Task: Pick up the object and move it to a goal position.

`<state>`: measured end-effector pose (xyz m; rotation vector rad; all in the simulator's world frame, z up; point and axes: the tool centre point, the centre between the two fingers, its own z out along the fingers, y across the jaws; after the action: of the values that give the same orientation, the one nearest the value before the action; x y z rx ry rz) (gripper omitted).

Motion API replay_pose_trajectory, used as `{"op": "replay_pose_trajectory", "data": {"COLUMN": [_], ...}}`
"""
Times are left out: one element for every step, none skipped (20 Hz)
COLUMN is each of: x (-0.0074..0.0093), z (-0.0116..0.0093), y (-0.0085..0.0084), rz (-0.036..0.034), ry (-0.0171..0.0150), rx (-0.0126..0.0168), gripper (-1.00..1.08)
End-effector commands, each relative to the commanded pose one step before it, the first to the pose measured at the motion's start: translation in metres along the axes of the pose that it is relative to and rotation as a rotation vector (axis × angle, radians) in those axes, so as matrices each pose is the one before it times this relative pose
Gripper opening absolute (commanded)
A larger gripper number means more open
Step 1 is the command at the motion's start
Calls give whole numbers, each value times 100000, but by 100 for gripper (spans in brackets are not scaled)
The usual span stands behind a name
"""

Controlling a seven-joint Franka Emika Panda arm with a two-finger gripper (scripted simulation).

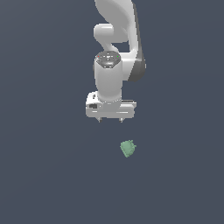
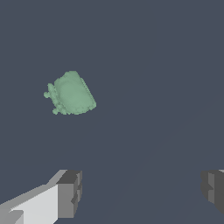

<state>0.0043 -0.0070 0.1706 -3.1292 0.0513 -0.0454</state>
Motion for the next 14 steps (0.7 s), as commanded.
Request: {"op": "replay_pose_trajectory", "data": {"x": [0, -21, -64, -103, -143, -182, -178, -132, -87, -45, -5, 27, 6, 0], "z": [0, 31, 76, 132, 184, 238, 238, 185, 130, 72, 12, -41, -41, 0], "y": [1, -79, -207, -350, -484, -617, -609, -465, -322, -177, -29, 100, 90, 0], "rz": [0, -120, -308, -524, -728, -935, -933, -724, -511, -292, -60, 164, 206, 0], "ry": [0, -77, -203, -345, -480, -614, -609, -467, -323, -177, -28, 102, 83, 0], "rx": [0, 60, 161, 272, 375, 476, 466, 354, 242, 130, 19, -75, -53, 0], "gripper": [100, 100, 100, 100, 100, 100, 100, 100, 100, 100, 100, 100, 100, 100]}}
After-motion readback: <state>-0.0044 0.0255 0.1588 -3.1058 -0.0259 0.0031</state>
